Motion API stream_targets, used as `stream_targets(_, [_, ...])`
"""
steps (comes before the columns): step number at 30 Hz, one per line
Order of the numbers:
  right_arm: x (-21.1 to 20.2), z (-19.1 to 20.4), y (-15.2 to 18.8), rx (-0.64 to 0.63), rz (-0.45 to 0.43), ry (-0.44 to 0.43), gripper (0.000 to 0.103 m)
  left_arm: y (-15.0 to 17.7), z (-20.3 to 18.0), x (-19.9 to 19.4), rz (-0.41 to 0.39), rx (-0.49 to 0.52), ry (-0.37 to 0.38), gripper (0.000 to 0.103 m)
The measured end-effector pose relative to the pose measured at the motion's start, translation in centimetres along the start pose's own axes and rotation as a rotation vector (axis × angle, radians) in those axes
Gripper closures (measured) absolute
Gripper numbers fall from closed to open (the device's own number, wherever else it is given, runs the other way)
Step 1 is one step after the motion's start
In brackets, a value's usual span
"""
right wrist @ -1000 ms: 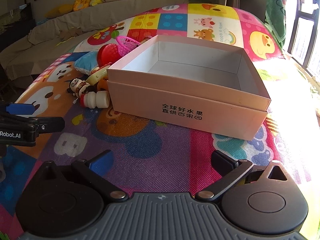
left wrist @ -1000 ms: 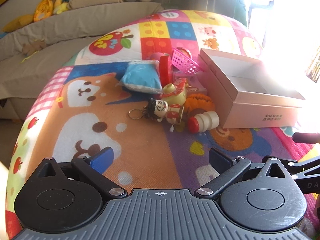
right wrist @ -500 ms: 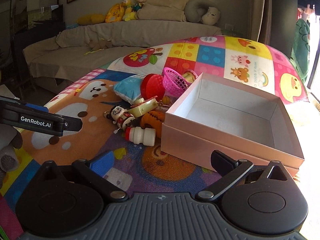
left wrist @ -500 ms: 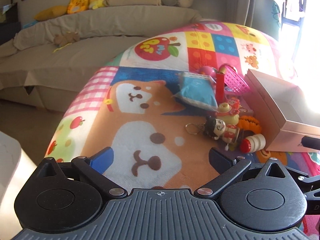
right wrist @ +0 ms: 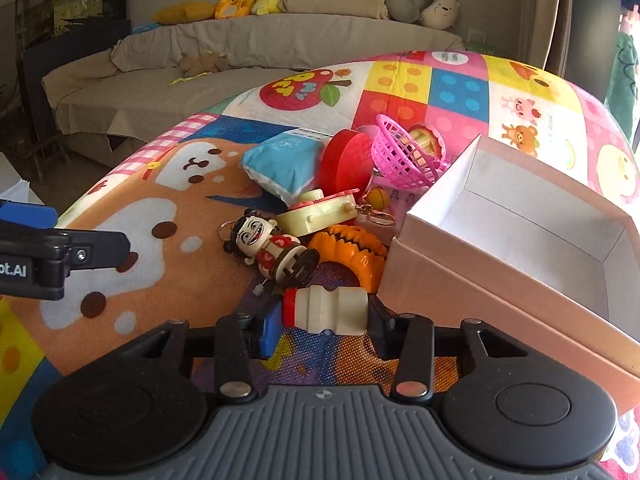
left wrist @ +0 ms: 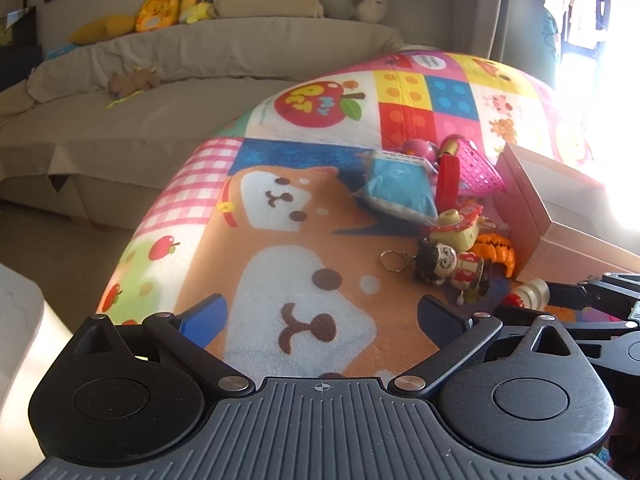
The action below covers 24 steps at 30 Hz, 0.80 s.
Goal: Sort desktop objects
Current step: 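Grasp the white-red bottle toy with the right gripper while the left grasps the doll keychain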
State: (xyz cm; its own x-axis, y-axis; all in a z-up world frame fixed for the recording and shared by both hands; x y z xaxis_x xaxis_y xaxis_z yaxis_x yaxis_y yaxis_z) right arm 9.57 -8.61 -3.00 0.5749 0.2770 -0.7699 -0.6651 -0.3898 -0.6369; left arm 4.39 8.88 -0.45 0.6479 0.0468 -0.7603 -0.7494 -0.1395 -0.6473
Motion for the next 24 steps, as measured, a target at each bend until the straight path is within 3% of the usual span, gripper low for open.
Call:
stream_targets(4, [-3.1, -1.9, 2.6, 0.025, -0.006, -0.018, 0.06, -0.2, -3.0, 1.2, 0.004, 0.107, 0.057, 0.0])
stream_targets(8, [-5.2, -5.2, 5.9, 0.071, -0.003, 0.084, 0.06, -0.6, -6.6, 3.4, 0.018, 0.207, 0.113, 0.0])
stream_targets(16, [-6.6, -8.2, 9.6, 0.175, 0.017, 0.126, 0.059, -2.4, -9.8, 6.9, 0.034, 0.272, 0.108, 0.001])
stream_targets(17, [-6.6, -8.2, 9.6, 0.176, 0.016, 0.126, 0.059, -2.6, -10.0, 7.0, 0.027, 0.279, 0.101, 0.004])
stream_targets(19, [-6.4, -8.2, 9.4, 0.182, 0.016, 0.121, 0.058, -2.7, -10.0, 7.1, 0.031, 0.289, 0.089, 0.032])
stream_targets(24, [-6.2, -8.0, 8.8, 0.177, 0.012, 0.118, 0.055, -1.8, -9.2, 6.0, 0.032, 0.277, 0.096, 0.033])
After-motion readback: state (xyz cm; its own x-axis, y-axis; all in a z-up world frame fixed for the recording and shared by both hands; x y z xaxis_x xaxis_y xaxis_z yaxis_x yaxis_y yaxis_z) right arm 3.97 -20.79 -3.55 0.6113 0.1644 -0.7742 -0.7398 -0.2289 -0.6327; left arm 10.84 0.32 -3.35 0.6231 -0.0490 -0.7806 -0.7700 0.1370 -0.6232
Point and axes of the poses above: each gripper's, at about its wrist camera, not at the fingertips, and x roughly the way its jaws point, z to its left, y to its underside, the point moved 7 cm from there along x, roughly the way its jaws point, and after that the axes turned 10 degrees about z, right-handed, at the moved point
